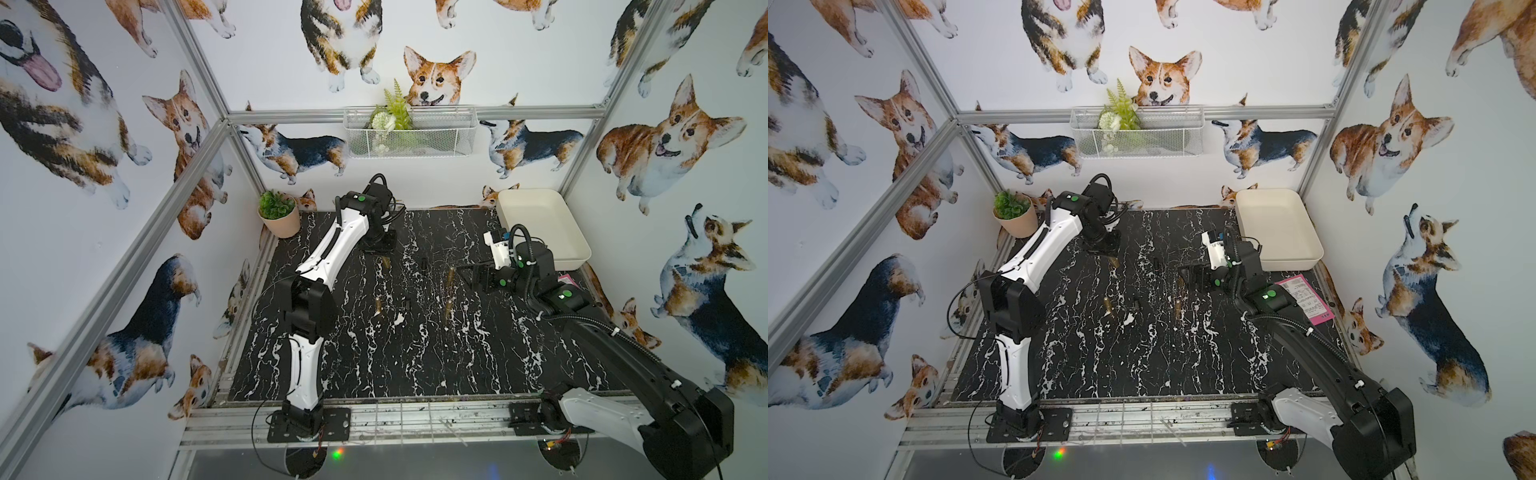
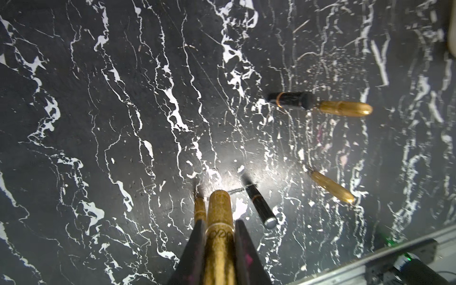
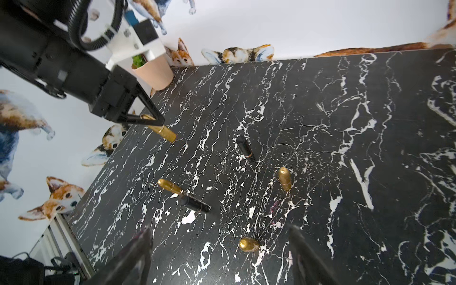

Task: Open the lipstick cap
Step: Pick up the lipstick at the center of the board, then open the cover of the lipstick.

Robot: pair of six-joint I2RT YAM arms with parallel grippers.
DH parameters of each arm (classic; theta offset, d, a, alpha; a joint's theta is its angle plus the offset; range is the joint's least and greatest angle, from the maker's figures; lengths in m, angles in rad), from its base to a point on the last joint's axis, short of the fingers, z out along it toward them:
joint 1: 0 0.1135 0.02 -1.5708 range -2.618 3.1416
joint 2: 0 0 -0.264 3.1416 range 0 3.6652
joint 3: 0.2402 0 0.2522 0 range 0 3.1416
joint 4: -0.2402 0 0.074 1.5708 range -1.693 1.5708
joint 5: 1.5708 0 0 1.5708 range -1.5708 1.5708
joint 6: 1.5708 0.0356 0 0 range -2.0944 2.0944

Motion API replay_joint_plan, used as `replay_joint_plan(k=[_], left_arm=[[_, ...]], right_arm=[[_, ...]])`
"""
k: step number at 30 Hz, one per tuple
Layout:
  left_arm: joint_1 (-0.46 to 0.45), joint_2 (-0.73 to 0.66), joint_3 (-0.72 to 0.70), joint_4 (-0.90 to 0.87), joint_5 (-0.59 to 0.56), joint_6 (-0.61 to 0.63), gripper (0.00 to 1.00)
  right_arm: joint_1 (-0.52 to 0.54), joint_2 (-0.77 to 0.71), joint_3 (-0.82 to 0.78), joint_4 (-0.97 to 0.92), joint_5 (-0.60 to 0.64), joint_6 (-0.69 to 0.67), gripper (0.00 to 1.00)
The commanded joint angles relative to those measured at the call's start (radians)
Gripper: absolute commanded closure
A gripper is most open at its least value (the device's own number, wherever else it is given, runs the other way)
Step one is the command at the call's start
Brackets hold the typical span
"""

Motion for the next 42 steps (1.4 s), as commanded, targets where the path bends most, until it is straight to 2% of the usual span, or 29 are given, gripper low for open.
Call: replay_joint_plan(k=[1, 8, 15, 19, 31, 42], left_arm=[[-0.012, -0.063, -0.023, -0.035, 0.080, -0.037, 0.97], [-0.054, -0.140, -0.061, -0.024, 0.162, -0.073, 0.97], [-0.078, -0.209, -0.111, -0.004, 0.270, -0.108, 0.98], [-0.110, -0.240, -0.131, -0.011, 0.277, -0.111, 0.97], [-0.145, -0.291, -0.187, 0.005, 0.362, -0.129, 0.96], [-0.145, -0.293, -0.183, 0.012, 0.398, -0.143, 0.96]], right_arm=[[0.076, 0.022, 0.029, 0.001, -0.001, -0.081, 0.16], [0.188, 0.128, 0.101, -0.008, 0.054, -0.150, 0.16], [0.205, 0.163, 0.107, 0.038, 0.057, -0.220, 0.17], [0.212, 0.204, 0.130, 0.025, 0.047, -0.282, 0.19], [0.237, 0.243, 0.170, 0.041, -0.024, -0.311, 0.23], [0.274, 0.288, 0.196, 0.032, -0.023, -0.333, 0.30]])
